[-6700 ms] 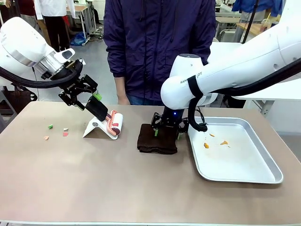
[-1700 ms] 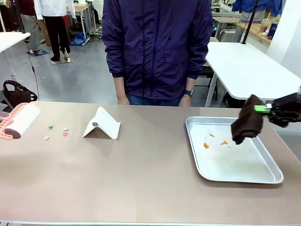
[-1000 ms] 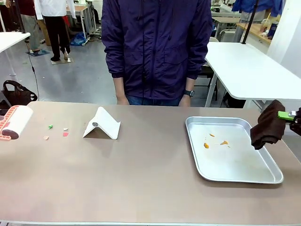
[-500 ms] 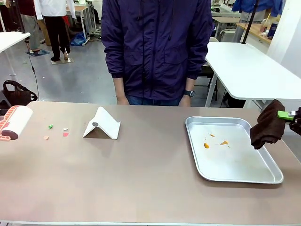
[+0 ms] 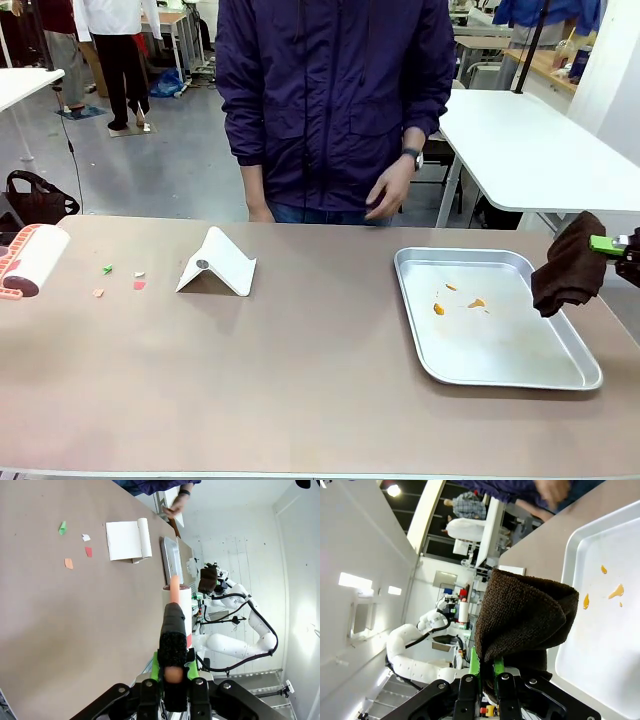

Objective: Clean the surface of the table.
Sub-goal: If a person points to the right, clean the right side of the table with your right hand, and if they point to the left, clean the left side with your left hand.

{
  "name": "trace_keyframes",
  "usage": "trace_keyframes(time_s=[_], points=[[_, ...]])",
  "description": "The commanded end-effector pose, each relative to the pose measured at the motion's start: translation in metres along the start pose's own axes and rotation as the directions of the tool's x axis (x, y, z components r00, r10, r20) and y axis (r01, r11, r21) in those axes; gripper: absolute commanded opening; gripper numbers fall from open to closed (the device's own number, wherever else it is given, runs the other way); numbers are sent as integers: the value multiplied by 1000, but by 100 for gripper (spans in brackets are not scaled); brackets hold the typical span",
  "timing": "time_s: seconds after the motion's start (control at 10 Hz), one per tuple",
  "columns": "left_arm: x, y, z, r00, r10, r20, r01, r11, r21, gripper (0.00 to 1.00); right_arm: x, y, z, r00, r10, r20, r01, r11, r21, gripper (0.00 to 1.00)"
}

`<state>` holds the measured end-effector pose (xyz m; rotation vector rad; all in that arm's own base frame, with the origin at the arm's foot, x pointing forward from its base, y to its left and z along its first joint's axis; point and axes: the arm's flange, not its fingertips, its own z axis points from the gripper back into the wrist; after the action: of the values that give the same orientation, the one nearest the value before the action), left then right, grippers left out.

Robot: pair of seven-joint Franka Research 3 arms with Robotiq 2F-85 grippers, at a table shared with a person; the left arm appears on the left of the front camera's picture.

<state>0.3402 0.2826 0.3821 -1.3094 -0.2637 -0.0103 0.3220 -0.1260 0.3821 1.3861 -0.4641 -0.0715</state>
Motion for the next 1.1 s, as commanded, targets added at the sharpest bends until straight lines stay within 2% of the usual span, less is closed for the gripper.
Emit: trace_keyframes(time_s=[0.0,0.8,0.9,1.0], points=[[-2,-5,0,1000,-7,-9,7,1000,-1,0,3,8,-1,1000,-20,11,20,1000,-5,0],[-2,-5,0,1000,-7,-9,7,1000,-1,0,3,8,-1,1000,-20,11,20,1000,-5,0],[-2,-5,0,1000,-7,-9,7,1000,-1,0,0,0,0,1000,0,0,0,1000,0,12],[-2,-5,0,1000,-7,-9,7,1000,-1,0,7,3,-15,999,19,-43,-23,995,-97,12]])
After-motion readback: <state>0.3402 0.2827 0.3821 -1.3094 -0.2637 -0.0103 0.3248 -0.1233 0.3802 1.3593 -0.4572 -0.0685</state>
